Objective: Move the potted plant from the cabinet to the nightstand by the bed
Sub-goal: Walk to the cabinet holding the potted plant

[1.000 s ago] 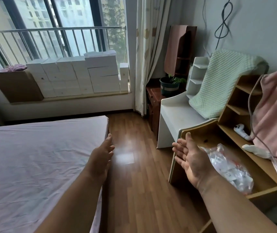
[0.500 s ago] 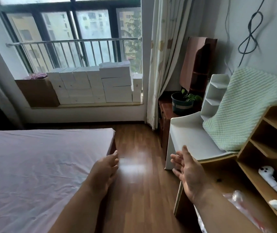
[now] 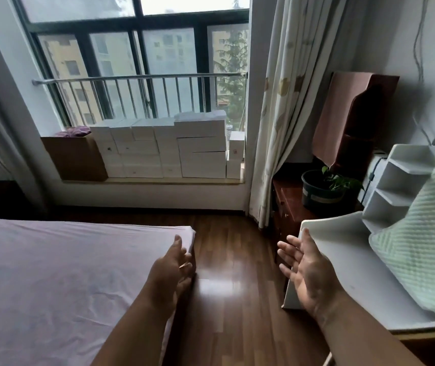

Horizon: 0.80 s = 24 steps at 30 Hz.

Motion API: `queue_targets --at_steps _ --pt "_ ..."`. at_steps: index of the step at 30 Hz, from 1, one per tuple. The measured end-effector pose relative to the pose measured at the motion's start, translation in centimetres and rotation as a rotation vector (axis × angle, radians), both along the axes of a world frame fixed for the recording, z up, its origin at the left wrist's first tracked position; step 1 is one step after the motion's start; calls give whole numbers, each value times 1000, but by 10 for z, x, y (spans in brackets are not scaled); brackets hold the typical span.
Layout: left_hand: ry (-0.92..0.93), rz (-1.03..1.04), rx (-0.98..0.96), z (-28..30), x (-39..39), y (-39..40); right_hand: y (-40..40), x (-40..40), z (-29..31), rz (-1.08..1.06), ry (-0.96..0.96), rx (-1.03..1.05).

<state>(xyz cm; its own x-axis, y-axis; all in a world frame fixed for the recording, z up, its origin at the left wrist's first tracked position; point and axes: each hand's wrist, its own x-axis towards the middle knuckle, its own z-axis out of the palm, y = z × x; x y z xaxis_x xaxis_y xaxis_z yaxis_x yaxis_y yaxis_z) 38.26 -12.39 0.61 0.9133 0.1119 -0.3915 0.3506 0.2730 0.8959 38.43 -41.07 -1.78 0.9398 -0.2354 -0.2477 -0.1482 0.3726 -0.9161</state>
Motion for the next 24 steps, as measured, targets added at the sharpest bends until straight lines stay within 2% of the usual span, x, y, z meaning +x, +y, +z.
queue_targets --at_steps 6,11,16,24 --pt "16 -82 61 1 127 14 10 112 10 -28 29 -71" --pt "30 -121 21 -5 210 2 8 178 6 40 128 11" --pt "18 -108 41 -11 288 -16 -20 243 4 -61 74 -22" --pt "33 -100 107 -26 418 -60 -73 382 -19 -49 72 1"
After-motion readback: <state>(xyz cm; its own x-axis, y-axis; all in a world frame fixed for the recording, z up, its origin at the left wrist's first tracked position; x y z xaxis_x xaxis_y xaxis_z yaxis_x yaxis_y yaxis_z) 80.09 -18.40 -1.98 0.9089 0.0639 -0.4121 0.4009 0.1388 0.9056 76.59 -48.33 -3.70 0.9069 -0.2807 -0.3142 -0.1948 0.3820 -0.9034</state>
